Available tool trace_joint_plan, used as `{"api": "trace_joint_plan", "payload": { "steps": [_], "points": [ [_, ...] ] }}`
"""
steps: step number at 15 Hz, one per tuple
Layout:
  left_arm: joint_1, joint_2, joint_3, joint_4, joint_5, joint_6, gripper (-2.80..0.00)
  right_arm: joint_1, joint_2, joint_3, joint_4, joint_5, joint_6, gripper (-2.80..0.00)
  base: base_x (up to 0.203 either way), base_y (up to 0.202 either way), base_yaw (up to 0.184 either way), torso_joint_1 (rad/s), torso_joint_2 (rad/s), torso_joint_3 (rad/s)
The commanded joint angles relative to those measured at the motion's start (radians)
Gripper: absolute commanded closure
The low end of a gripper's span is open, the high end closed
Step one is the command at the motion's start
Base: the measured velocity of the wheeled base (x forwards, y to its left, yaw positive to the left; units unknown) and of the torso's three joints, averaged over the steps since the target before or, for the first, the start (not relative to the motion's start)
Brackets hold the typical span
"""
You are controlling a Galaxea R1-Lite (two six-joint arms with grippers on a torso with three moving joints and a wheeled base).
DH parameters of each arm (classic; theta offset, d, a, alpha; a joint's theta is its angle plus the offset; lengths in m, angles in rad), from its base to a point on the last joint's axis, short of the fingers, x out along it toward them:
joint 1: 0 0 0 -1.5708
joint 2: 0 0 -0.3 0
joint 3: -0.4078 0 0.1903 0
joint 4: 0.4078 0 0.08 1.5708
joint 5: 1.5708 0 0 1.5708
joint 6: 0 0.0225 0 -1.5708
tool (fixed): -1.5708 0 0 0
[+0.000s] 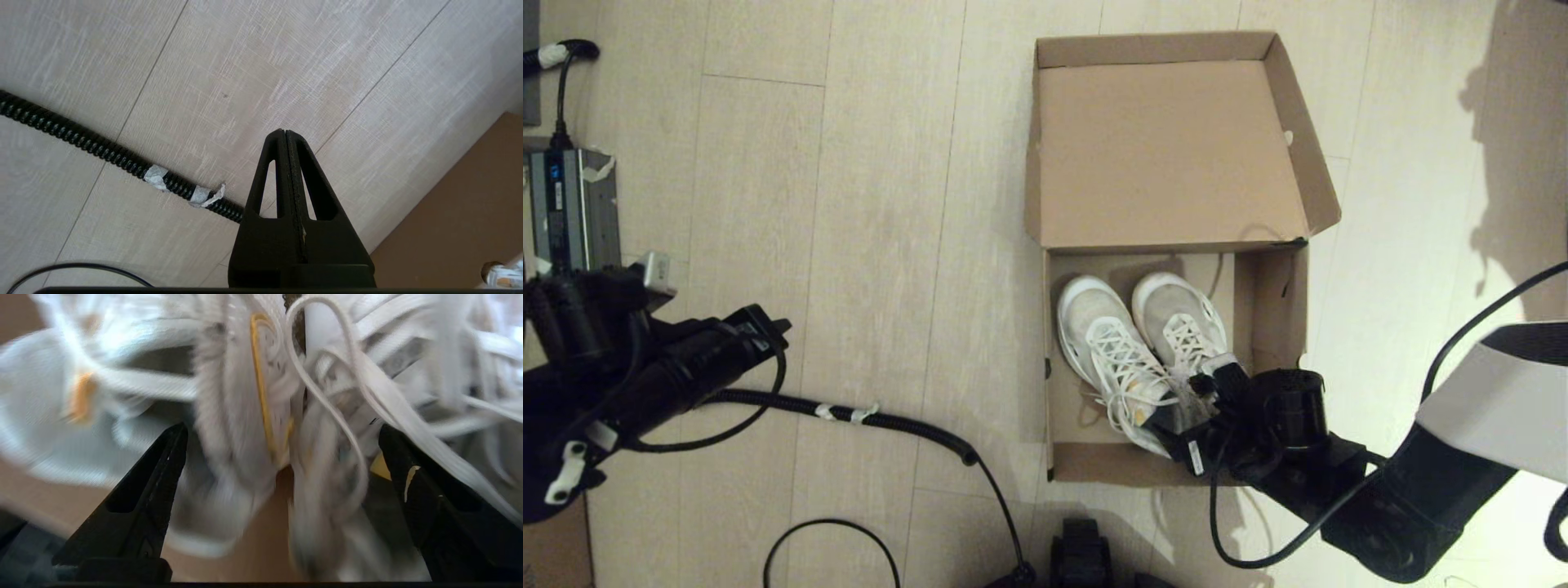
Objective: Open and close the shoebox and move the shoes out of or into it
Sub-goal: Put the shoes out of the shoe box
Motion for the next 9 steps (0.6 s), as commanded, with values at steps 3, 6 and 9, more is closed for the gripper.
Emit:
{"api": "trace_joint_plan", "payload": {
  "steps": [3,6,9],
  "points": [
    [0.042,-0.044,0.012,-0.004,-0.004,-0.001,0.0,0.005,0.108,-0.057,-0.07,-0.043,-0.001,-2.8,0.0,0.0,0.0,0.0,0.0,0.0],
    [0.068,-0.095,0.011,0.011,-0.007,0.001,0.0,0.022,0.112,-0.062,-0.095,-0.055,-0.001,0.0,0.0,0.0,0.0,0.0,0.0,0.0],
    [0.074,-0.167,-0.019,0.117,-0.009,0.003,0.0,0.048,0.027,-0.031,-0.07,-0.07,0.0,0.0,0.0,0.0,0.0,0.0,0.0,0.0]
  ]
}}
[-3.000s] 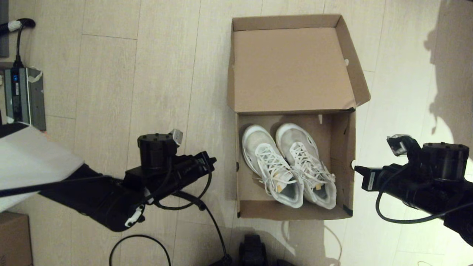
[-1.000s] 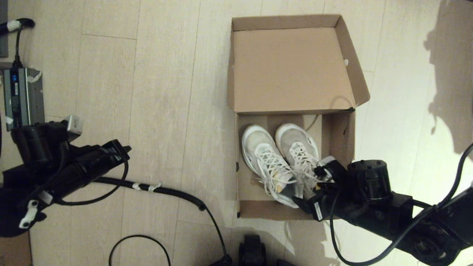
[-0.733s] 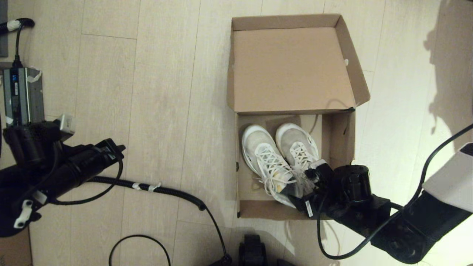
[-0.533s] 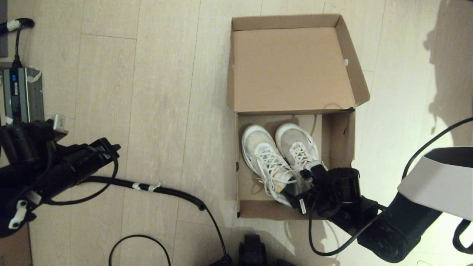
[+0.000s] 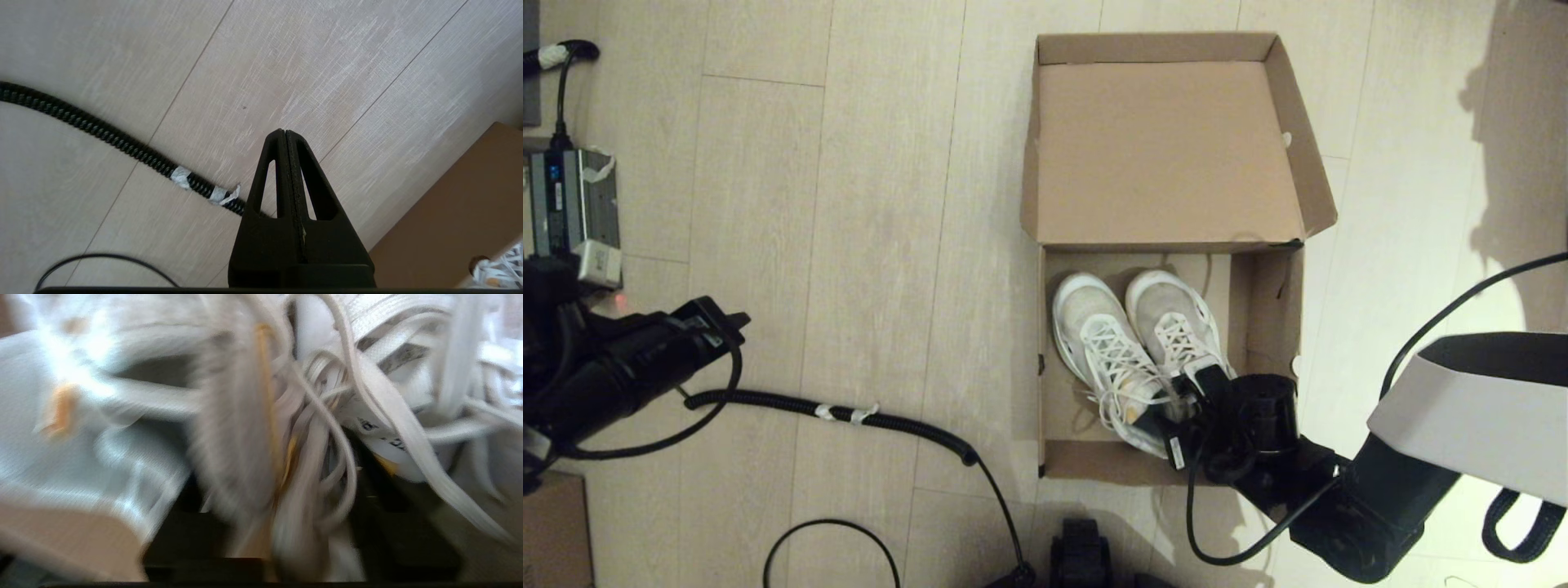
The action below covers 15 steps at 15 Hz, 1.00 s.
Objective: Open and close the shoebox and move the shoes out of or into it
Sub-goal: Put the shoes out of the shoe box
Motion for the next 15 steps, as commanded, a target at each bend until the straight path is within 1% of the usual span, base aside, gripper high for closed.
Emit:
{"api": "trace_joint_plan", "payload": {
  "steps": [1,2,3,4,6,7,9,11,12,15],
  "points": [
    [0.01,-0.092,-0.036,0.056,-0.001,-0.002,0.0,0.009,-0.087,0.016,0.03,-0.002,0.002,0.0,0.0,0.0,0.0,0.0,0.0,0.0],
    [0.02,-0.139,-0.062,0.107,-0.004,-0.002,0.0,0.014,-0.143,0.021,0.085,-0.003,0.01,0.0,0.0,0.0,0.0,0.0,0.0,0.0],
    [0.036,-0.193,-0.091,0.169,-0.012,-0.002,0.0,0.018,-0.202,0.024,0.173,-0.003,0.026,0.0,0.0,0.0,0.0,0.0,0.0,0.0],
    [0.053,-0.244,-0.114,0.225,-0.025,-0.002,0.0,0.021,-0.247,0.026,0.244,-0.002,0.057,0.0,0.0,0.0,0.0,0.0,0.0,0.0],
    [0.106,-0.335,-0.153,0.341,-0.06,-0.003,0.0,0.024,-0.324,0.023,0.363,0.0,0.152,0.0,0.0,0.0,0.0,0.0,0.0,0.0],
    [0.137,-0.369,-0.17,0.387,-0.08,-0.004,0.0,0.024,-0.357,0.019,0.414,0.002,0.179,0.0,0.0,0.0,0.0,0.0,0.0,0.0],
    [0.175,-0.424,-0.224,0.468,-0.106,-0.003,0.0,0.024,-0.434,0.003,0.502,0.006,0.217,0.0,0.0,0.0,0.0,0.0,0.0,0.0],
    [0.18,-0.465,-0.28,0.556,-0.11,-0.004,0.0,0.025,-0.52,-0.04,0.597,0.007,0.232,0.0,0.0,0.0,0.0,0.0,0.0,0.0],
    [0.181,-0.482,-0.279,0.58,-0.111,-0.005,0.0,0.025,-0.57,-0.072,0.664,0.008,0.235,0.0,0.0,0.0,0.0,0.0,0.0,0.0],
    [0.18,-0.519,-0.238,0.59,-0.113,-0.01,0.0,0.027,-0.739,-0.159,0.869,0.01,0.238,0.0,0.0,0.0,0.0,0.0,0.0,0.0]
  ]
}}
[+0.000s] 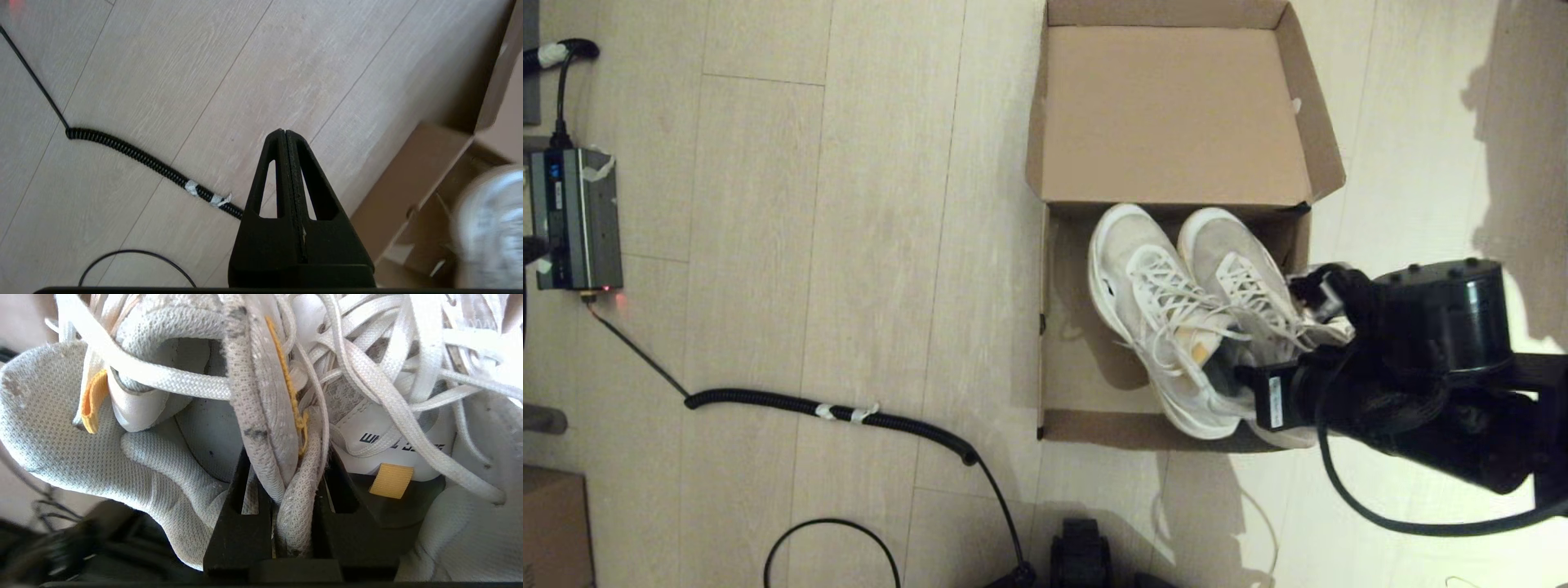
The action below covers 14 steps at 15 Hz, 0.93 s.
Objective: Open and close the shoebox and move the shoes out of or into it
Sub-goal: Put the shoes out of the shoe box
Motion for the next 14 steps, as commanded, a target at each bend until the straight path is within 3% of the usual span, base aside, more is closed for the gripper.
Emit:
{"api": "trace_joint_plan", "payload": {
  "steps": [1,6,8,14],
  "points": [
    [0.0,-0.046,0.019,0.002,-0.001,-0.003,0.0,0.001,-0.151,-0.049,0.1,0.005,0.007,0.0,0.0,0.0,0.0,0.0,0.0,0.0],
    [0.0,-0.124,0.069,0.062,-0.016,-0.006,0.0,0.0,-0.398,-0.248,0.465,0.139,0.097,0.0,0.0,0.0,0.0,0.0,0.0,0.0],
    [0.0,-0.143,0.098,0.063,-0.017,-0.006,0.0,-0.019,-0.456,-0.277,0.511,0.143,0.11,0.0,0.0,0.0,0.0,0.0,0.0,0.0],
    [0.0,-0.162,0.173,0.061,-0.026,-0.021,0.0,-0.332,-0.498,-0.347,0.514,0.129,0.019,0.0,0.0,0.0,0.0,0.0,0.0,0.0]
  ]
}}
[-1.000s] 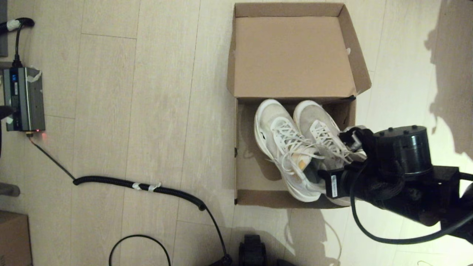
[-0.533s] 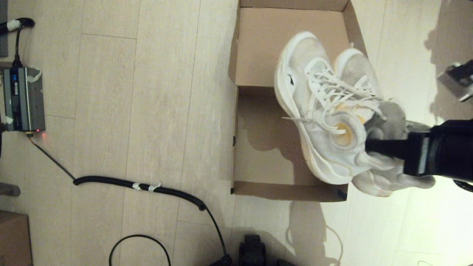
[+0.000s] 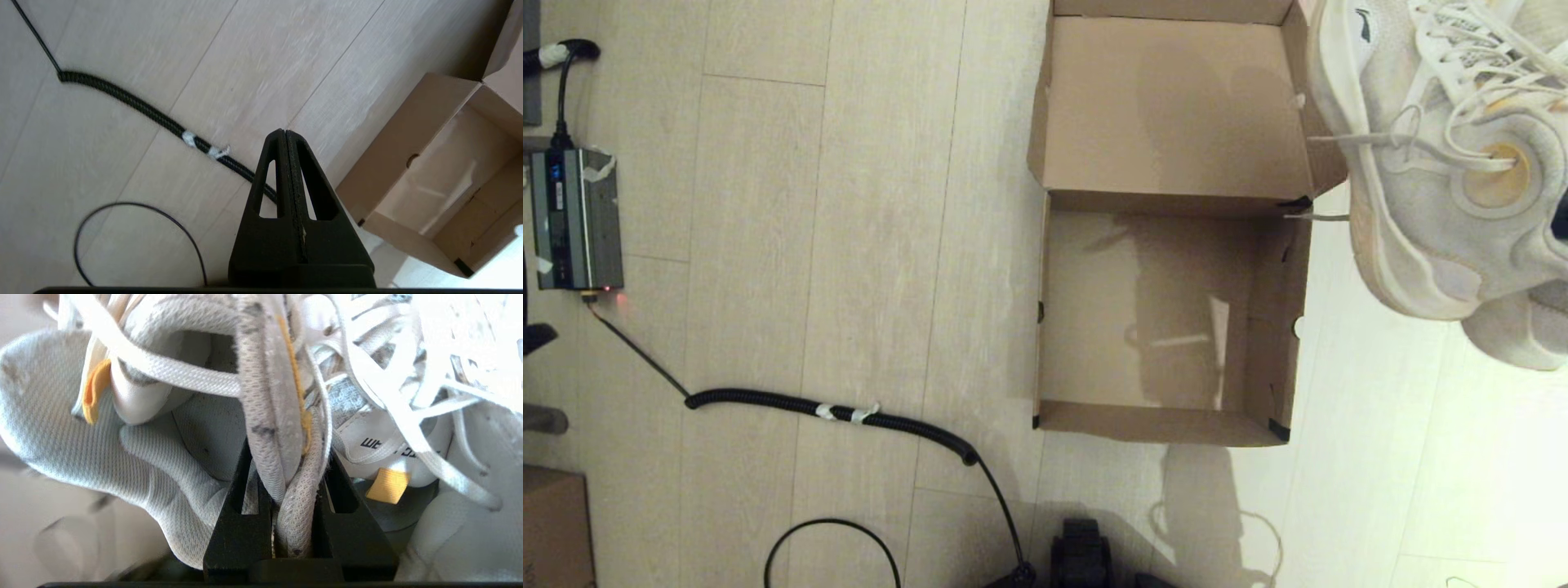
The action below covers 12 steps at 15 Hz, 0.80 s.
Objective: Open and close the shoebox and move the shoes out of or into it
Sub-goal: Put the shoes out of the shoe box
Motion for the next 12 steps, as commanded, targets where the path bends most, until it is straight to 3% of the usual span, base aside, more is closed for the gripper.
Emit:
{"api": "trace_joint_plan", "payload": {
  "steps": [1,6,9,12],
  "points": [
    [0.0,-0.01,0.013,0.0,-0.005,-0.022,0.0,-0.105,-0.015,-0.01,-0.003,-0.002,-0.017,0.0,0.0,0.0,0.0,0.0,0.0,0.0],
    [0.0,-0.026,0.068,-0.003,-0.045,-0.066,0.0,-0.389,-0.001,0.005,-0.008,0.0,-0.041,0.0,0.0,0.0,0.0,0.0,0.0,0.0],
    [0.0,-0.024,0.091,-0.011,-0.054,-0.091,0.0,-0.425,0.08,0.046,-0.047,0.0,-0.041,0.0,0.0,0.0,0.0,0.0,0.0,0.0],
    [0.0,-0.025,0.093,-0.011,-0.087,-0.101,0.0,-0.435,0.217,0.059,-0.222,-0.005,-0.05,0.0,0.0,0.0,0.0,0.0,0.0,0.0]
  ]
}}
